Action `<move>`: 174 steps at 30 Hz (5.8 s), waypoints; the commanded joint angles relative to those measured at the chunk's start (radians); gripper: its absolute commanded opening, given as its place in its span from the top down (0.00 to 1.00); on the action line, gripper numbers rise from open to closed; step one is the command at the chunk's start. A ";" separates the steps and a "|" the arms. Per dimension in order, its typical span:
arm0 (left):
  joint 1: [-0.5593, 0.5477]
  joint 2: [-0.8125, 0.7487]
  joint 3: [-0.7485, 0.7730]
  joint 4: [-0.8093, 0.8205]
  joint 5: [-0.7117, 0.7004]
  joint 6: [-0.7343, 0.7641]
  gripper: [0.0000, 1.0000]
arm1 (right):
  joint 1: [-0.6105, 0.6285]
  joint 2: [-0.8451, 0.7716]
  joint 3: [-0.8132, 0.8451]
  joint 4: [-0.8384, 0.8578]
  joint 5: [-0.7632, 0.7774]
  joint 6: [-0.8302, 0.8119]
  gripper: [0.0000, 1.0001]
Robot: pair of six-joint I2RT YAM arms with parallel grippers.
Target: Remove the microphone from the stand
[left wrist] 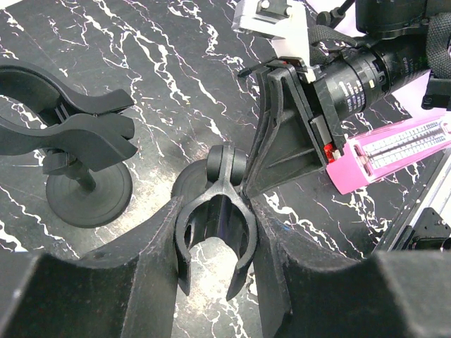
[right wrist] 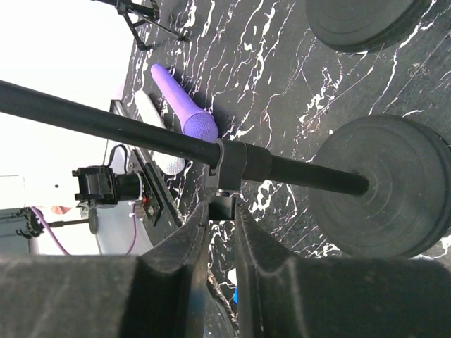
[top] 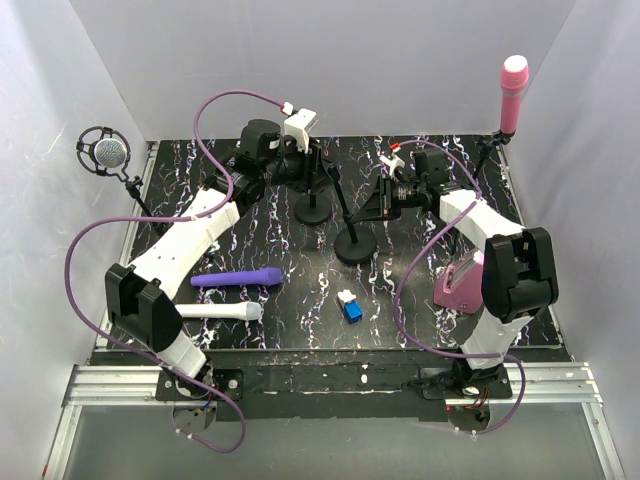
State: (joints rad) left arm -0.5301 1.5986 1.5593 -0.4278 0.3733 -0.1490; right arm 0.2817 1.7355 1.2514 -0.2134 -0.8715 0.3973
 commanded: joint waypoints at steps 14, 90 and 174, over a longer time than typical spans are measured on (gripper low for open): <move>-0.007 -0.002 0.028 -0.029 0.009 -0.038 1.00 | 0.372 -0.360 -0.574 0.763 0.680 -1.773 0.99; -0.011 0.017 0.031 -0.029 0.001 -0.017 1.00 | 0.180 -0.218 -0.102 0.114 0.409 -0.521 0.99; -0.011 0.026 0.018 -0.037 0.019 0.029 1.00 | 0.224 -0.143 0.020 -0.162 0.488 -1.428 0.70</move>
State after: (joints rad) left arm -0.5362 1.6402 1.5856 -0.4171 0.3740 -0.1215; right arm 0.4992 1.6215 1.3018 -0.3813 -0.4320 -1.0077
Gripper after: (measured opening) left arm 0.376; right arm 0.317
